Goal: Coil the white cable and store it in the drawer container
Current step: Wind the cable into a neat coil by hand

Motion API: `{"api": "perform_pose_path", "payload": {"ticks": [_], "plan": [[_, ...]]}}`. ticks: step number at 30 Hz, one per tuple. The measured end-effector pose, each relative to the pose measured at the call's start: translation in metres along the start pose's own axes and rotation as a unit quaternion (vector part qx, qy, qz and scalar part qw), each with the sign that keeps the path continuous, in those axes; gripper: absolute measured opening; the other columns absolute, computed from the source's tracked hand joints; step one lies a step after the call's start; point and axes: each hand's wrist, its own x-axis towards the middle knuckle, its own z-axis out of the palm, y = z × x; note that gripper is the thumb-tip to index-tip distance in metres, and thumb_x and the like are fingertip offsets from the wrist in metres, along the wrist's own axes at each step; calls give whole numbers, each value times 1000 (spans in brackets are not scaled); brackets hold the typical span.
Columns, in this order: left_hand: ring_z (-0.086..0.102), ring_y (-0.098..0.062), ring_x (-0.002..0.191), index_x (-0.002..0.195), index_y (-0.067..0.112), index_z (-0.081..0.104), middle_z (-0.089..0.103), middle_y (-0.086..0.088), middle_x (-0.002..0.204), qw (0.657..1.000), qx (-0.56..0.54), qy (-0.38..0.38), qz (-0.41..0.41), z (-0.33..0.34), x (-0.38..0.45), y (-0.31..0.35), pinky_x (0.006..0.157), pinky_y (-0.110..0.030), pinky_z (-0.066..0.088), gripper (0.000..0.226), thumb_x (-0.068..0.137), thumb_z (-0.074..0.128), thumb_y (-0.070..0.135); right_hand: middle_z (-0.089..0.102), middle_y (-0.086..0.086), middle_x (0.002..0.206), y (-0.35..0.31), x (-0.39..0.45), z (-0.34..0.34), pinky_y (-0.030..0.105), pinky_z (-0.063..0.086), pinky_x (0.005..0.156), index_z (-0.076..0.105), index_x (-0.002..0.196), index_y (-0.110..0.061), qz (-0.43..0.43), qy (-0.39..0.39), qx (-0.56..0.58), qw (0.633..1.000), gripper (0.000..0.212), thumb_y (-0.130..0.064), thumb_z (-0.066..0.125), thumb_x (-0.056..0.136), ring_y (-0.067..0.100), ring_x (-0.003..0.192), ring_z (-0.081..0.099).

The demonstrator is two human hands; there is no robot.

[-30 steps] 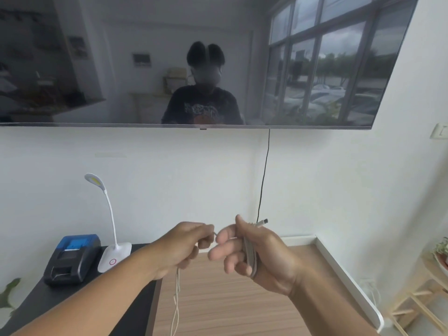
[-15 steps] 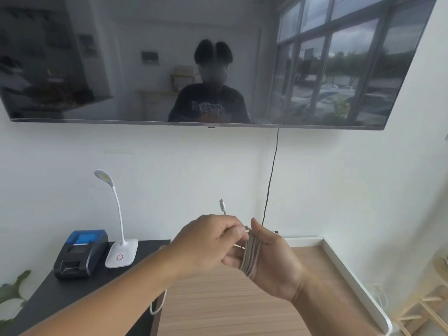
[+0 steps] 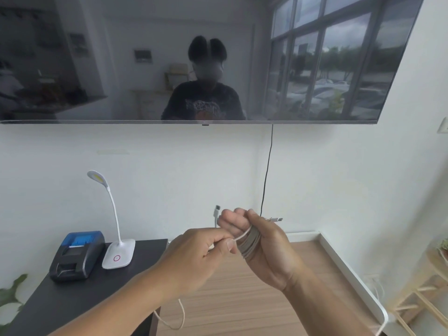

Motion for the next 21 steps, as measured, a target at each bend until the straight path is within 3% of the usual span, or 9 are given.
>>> {"api": "perform_pose_path", "payload": {"ticks": [2, 5, 8, 11, 13, 15, 17, 19, 21], "plan": [[41, -8, 48, 92, 44, 67, 49, 15, 51, 1000, -24, 0, -15, 2, -1, -4, 52, -23, 31, 25, 100, 45, 53, 76, 26, 115, -4, 2, -1, 43, 63, 87, 64, 99, -6, -31, 42, 31, 998, 25, -23, 46, 105, 39, 110, 74], [44, -3, 54, 90, 41, 68, 48, 13, 55, 997, -62, -9, -43, 5, -4, -15, 56, -22, 36, 24, 103, 49, 49, 76, 28, 114, -10, 2, -2, 46, 64, 85, 60, 87, -9, -64, 62, 62, 994, 35, -26, 40, 110, 39, 104, 76], [51, -9, 66, 90, 37, 71, 54, -3, 67, 992, -105, -39, -60, 11, -8, -22, 66, -29, 43, 26, 103, 50, 47, 73, 29, 121, -13, -2, 2, 46, 64, 83, 60, 74, -10, -68, 55, 83, 993, 47, -35, 41, 109, 40, 109, 74], [53, -4, 68, 84, 37, 72, 55, 12, 66, 987, -132, -61, -69, 16, -9, -21, 70, -24, 45, 29, 103, 50, 43, 65, 27, 136, -17, -5, 10, 43, 61, 93, 54, 57, -14, -62, 36, 95, 993, 58, -40, 42, 107, 38, 124, 67], [52, 0, 67, 81, 37, 72, 55, 16, 65, 985, -145, -59, -77, 14, -6, -21, 67, -18, 43, 31, 105, 52, 39, 66, 25, 137, -19, -6, 14, 38, 62, 92, 50, 55, -15, -57, 37, 106, 992, 59, -41, 42, 107, 33, 123, 69], [50, 2, 65, 80, 37, 72, 54, 17, 64, 985, -144, -68, -73, 11, -5, -21, 63, -13, 40, 32, 106, 53, 37, 75, 19, 124, -19, -7, 15, 29, 65, 70, 56, 64, -15, -47, 63, 93, 993, 52, -41, 44, 107, 21, 93, 79], [50, 2, 65, 81, 36, 71, 54, 17, 65, 985, -135, -92, -64, 11, -7, -19, 62, -12, 40, 31, 105, 52, 39, 81, 4, 96, -19, -8, 16, 20, 54, 46, 69, 90, -11, -34, 96, 70, 992, 38, -39, 48, 106, 8, 50, 64], [51, 0, 67, 83, 35, 71, 54, 16, 67, 983, -133, -109, -61, 12, -10, -17, 63, -15, 41, 30, 103, 51, 43, 66, -9, 64, -18, -9, 15, 18, 42, 38, 72, 118, -5, -19, 100, 51, 994, 42, -39, 51, 104, 4, 33, 40], [50, 0, 66, 82, 35, 71, 54, 15, 68, 982, -132, -117, -60, 12, -11, -16, 64, -17, 40, 30, 103, 51, 44, 44, -10, 48, -17, -12, 13, 18, 36, 35, 68, 129, -2, -2, 95, 28, 995, 47, -38, 54, 103, 4, 29, 31]]}}
